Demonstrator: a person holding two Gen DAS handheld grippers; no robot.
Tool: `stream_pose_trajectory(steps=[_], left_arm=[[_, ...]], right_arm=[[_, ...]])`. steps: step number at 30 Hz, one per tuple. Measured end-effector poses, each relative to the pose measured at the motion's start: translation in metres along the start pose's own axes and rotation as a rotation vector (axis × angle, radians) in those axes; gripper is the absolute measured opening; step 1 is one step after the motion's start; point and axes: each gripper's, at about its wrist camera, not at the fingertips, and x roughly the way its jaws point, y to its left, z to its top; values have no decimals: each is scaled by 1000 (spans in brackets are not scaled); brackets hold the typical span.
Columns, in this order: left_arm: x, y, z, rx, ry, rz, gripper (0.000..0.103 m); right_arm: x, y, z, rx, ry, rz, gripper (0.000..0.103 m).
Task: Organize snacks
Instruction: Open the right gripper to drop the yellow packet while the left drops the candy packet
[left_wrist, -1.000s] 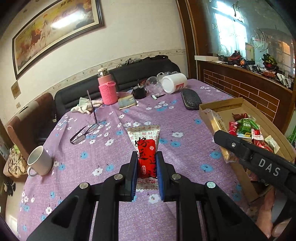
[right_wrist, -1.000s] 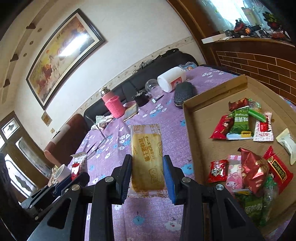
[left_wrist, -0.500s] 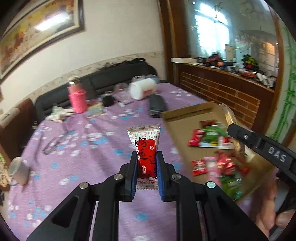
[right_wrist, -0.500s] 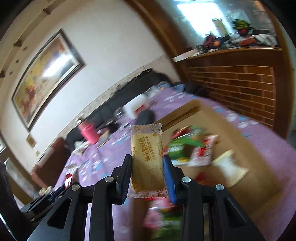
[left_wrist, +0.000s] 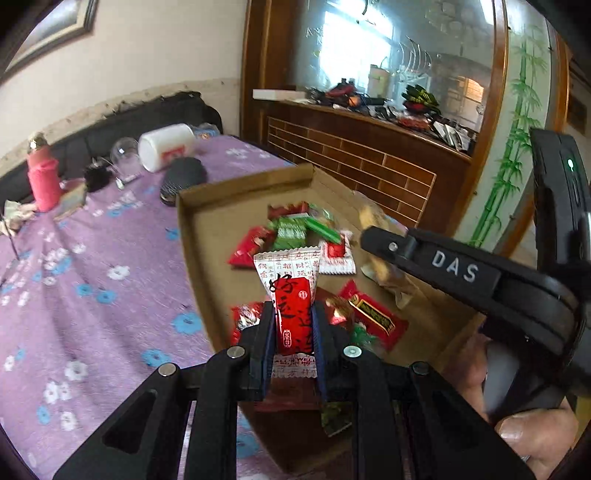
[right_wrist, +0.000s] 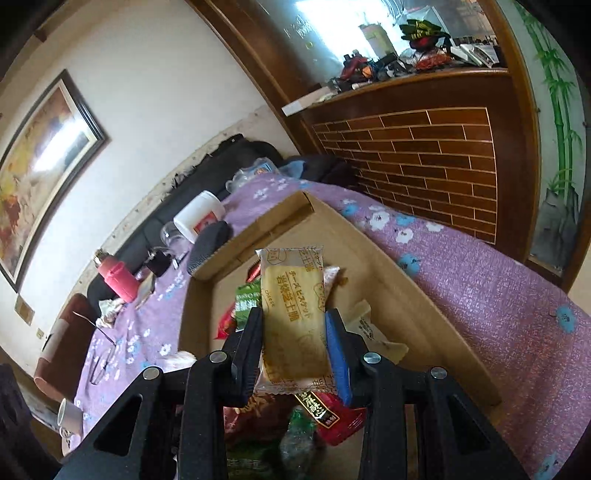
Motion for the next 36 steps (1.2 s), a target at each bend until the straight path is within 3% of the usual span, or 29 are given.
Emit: stream_pose_trajectory(steps=[10,23,36], left_arm=[[10,5,-7,1,16,-3,18],[10,8,-11,-11,9,25,25],[0,3,-14,21,-34,57,57]], right_arm=[[22,-1,-8,-10,109,-39,36],[22,3,-11,-31,103,-65,37],[21,5,-13,-29,97,-87,41]])
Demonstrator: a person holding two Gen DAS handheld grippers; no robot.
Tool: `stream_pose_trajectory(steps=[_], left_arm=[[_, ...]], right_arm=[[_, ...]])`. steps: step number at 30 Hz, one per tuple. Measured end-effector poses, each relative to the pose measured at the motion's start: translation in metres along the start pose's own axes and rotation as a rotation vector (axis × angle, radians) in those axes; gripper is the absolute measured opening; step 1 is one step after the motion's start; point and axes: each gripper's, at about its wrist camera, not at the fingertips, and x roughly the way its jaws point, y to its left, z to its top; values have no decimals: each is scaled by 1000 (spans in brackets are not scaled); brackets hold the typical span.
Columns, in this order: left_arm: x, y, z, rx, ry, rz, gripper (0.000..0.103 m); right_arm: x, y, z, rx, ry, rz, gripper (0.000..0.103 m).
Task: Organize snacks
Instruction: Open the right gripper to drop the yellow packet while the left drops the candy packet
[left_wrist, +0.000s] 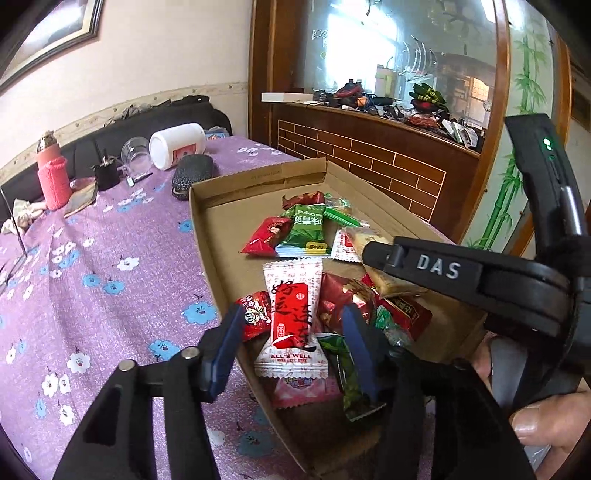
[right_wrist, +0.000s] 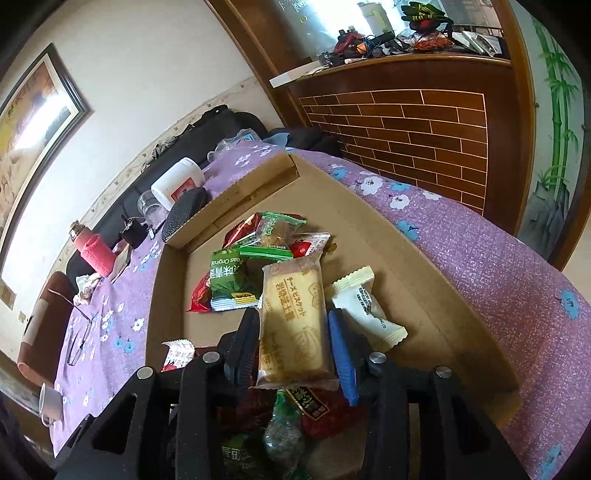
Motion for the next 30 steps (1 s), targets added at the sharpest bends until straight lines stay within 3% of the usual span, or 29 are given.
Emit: stream_pose_trajectory(steps=[10,30], left_arm=[[-2,0,0,7,-15,14,65],[-10,-2,-1,9,-58,39,82]], right_arm=[[-6,4,0,-11,-36,-5,58],[-22,18,0,-72,-142,-37,72]])
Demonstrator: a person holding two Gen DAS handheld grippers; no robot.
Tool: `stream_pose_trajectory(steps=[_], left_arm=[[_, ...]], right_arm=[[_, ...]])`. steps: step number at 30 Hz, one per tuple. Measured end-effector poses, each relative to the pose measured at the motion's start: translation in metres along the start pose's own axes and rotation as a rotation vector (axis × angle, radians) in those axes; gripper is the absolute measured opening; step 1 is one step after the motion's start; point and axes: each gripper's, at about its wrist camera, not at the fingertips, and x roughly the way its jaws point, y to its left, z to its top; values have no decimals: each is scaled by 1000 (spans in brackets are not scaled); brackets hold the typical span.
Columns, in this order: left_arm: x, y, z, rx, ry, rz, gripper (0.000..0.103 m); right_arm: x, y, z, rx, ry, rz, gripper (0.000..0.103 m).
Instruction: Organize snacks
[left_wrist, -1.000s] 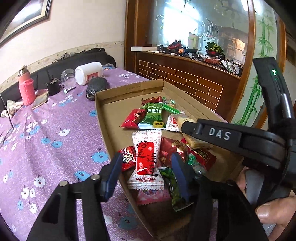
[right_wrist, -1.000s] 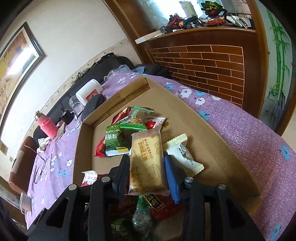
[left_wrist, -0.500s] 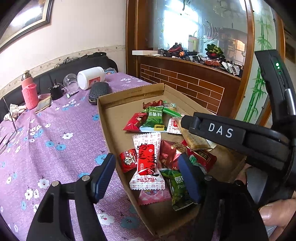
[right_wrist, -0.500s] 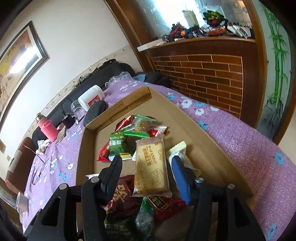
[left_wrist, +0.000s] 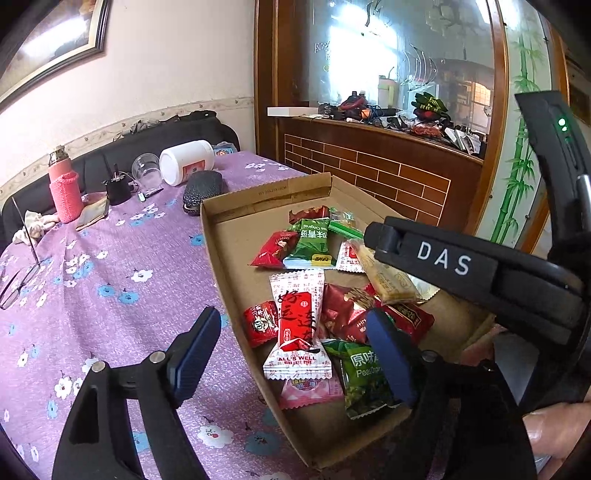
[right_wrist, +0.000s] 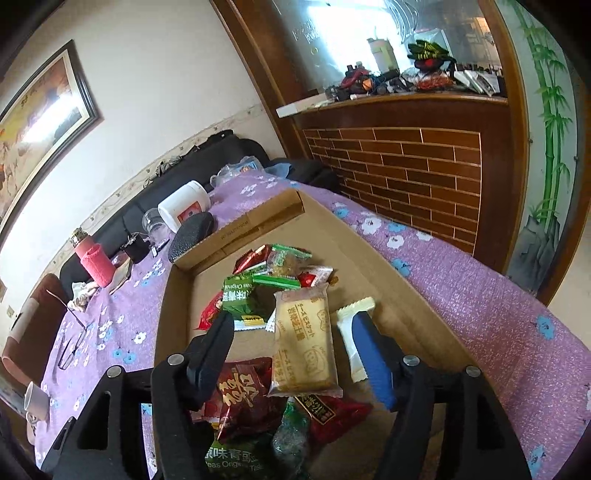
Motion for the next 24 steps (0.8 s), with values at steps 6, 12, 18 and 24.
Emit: stream_pose_trajectory(steps=[6,12,18,24], left_arm=[[-6,-1,6,8,-33,81,94],[-29,4,22,29,-44,189,98],[-70,8,21,120,-67,249,103],[-98,30,-2,93,-26,162,103]], right_arm=[[-18,8,1,-45,-114,-41,87],[-37,-1,6,3,-232,-78,99],[-41,-6,7,19,-256,-115,101],[-60,-3,-3,11,-248,-150,102]])
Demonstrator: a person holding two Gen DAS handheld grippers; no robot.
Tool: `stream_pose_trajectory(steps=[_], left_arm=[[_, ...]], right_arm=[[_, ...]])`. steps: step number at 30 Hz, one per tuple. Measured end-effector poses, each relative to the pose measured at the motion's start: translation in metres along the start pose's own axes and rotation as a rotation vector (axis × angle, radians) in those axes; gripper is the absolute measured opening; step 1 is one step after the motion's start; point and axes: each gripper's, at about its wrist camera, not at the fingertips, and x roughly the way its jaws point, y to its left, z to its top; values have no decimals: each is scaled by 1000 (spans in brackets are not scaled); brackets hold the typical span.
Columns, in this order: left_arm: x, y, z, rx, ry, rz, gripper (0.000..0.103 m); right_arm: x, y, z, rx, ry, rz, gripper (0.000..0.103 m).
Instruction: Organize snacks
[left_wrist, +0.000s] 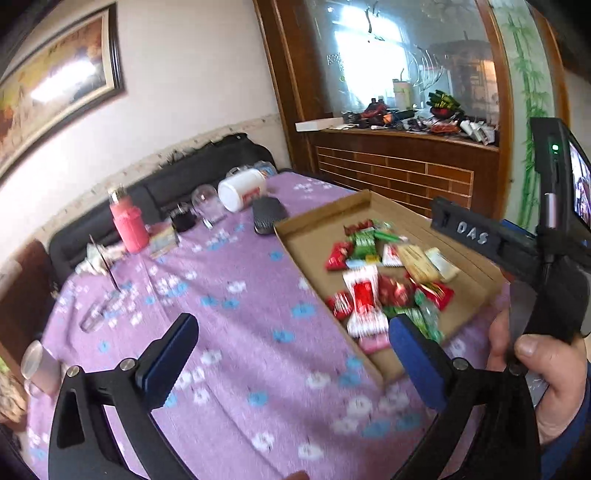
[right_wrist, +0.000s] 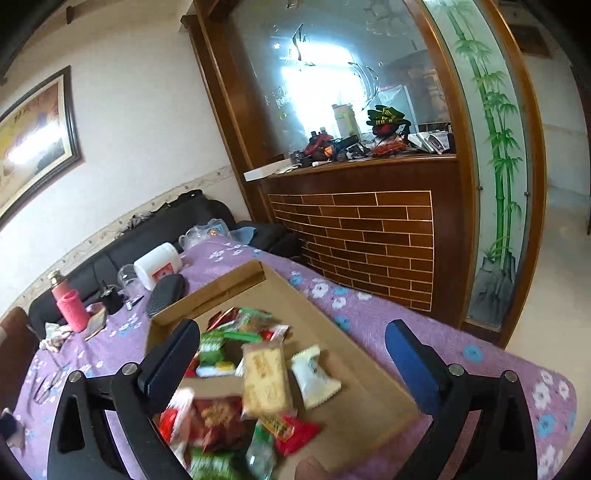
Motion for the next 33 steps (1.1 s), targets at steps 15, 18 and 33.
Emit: stream_pose_trajectory(steps=[15,18,33], left_arm=[[37,61,-34,-109,126,207,103],[40,62,-37,-116,147,185,103],[51,52,-42,-78,178,169,102]], right_arm=[[-57,21,-48,-119,-15,-108,102],[-58,25,-47,-140,-27,-125,102],[-64,29,-46,-152,-56,-106,102]])
